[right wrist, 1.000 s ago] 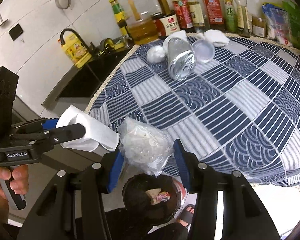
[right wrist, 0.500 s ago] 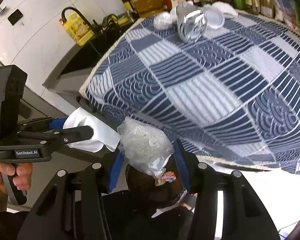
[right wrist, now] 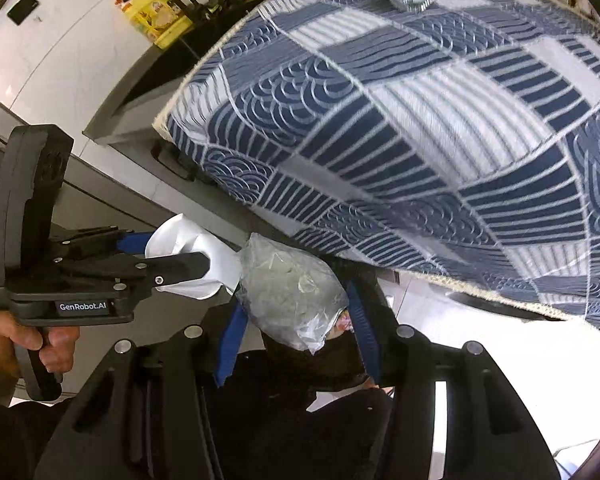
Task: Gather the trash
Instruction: 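Carry the tissue cup and plastic bag down over the trash bin with both tools, then open both tools to drop the tissue cup and plastic bag into the bin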
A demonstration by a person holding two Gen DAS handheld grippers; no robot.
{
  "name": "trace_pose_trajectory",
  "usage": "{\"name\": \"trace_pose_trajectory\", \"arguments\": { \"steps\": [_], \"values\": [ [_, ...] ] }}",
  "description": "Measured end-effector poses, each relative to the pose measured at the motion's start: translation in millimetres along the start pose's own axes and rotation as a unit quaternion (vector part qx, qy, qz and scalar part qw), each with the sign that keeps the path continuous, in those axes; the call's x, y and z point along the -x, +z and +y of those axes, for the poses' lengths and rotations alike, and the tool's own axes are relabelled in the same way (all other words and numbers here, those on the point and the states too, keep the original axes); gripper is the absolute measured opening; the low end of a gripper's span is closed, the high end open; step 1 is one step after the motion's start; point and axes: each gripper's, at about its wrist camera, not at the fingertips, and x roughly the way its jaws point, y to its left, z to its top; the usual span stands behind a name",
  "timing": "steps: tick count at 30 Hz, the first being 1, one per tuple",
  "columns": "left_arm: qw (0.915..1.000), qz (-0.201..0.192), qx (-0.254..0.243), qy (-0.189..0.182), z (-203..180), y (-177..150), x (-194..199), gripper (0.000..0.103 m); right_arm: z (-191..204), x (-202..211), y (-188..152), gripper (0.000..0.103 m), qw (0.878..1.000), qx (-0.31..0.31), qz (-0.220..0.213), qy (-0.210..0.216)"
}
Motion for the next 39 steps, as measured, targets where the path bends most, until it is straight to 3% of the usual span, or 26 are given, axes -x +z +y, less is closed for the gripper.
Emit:
{"name": "trace_pose_trajectory", "arguments": {
  "steps": [19, 39],
  "values": [
    [0.9973, 0.071, 0.017, -0.003, 27, -3, -49, 0.057, -11, -59, -20, 0.050, 0.996, -0.030, 0.079, -0.004],
    [0.9939, 0.108, 0.023, -0.004, 37, -5, -74, 0.058, -14, -80, -19, 0.051, 0.993, -0.048, 0.103, -0.007]
  ]
}}
